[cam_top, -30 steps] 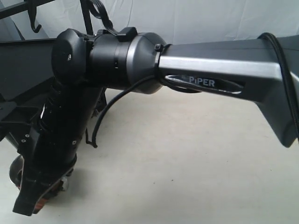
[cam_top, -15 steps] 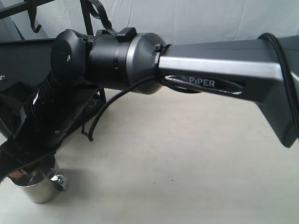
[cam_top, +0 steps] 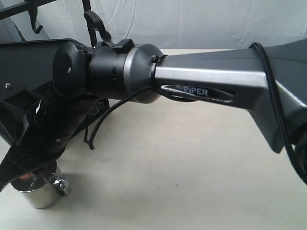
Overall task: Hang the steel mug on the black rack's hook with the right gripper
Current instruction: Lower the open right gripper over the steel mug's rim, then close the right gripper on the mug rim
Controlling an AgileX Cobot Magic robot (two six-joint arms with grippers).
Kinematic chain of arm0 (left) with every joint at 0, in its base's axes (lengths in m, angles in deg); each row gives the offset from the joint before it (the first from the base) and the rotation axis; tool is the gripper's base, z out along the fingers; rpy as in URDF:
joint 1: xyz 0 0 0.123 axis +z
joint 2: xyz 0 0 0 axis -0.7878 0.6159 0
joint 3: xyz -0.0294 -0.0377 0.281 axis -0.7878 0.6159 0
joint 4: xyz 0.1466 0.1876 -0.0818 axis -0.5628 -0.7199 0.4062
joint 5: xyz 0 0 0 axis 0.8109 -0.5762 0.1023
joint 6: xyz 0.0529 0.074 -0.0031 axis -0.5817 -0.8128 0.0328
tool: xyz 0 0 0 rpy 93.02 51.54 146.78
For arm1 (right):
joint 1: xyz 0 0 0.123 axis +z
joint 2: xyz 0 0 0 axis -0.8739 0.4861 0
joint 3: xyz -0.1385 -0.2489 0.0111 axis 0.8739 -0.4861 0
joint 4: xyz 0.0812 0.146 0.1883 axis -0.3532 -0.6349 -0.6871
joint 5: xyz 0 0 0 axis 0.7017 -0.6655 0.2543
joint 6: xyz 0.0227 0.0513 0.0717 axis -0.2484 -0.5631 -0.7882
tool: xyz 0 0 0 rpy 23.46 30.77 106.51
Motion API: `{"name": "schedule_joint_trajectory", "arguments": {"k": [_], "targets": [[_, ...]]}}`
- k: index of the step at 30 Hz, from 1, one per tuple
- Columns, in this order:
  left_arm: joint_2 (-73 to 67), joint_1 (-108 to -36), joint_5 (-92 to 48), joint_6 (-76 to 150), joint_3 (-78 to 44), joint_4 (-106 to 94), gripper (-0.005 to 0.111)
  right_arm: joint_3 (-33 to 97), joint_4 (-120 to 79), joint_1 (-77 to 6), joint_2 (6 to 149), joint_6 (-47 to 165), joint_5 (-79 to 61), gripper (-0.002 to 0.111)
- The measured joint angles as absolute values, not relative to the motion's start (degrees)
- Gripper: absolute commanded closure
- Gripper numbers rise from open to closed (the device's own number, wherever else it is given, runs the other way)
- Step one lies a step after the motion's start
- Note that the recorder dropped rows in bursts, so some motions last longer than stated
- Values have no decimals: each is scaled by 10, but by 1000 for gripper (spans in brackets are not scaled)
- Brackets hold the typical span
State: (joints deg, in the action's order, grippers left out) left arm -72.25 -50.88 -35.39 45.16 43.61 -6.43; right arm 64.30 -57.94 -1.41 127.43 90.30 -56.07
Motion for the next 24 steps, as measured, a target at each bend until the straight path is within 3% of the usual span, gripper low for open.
{"name": "schedule_joint_trajectory", "arguments": {"k": [14, 24], "targets": [[-723, -509, -354, 452, 436, -64, 105, 643, -559, -13, 1285, 920, -547, 109], [-723, -509, -354, 452, 436, -64, 105, 644, -526, -13, 1287, 925, -681, 109]]}}
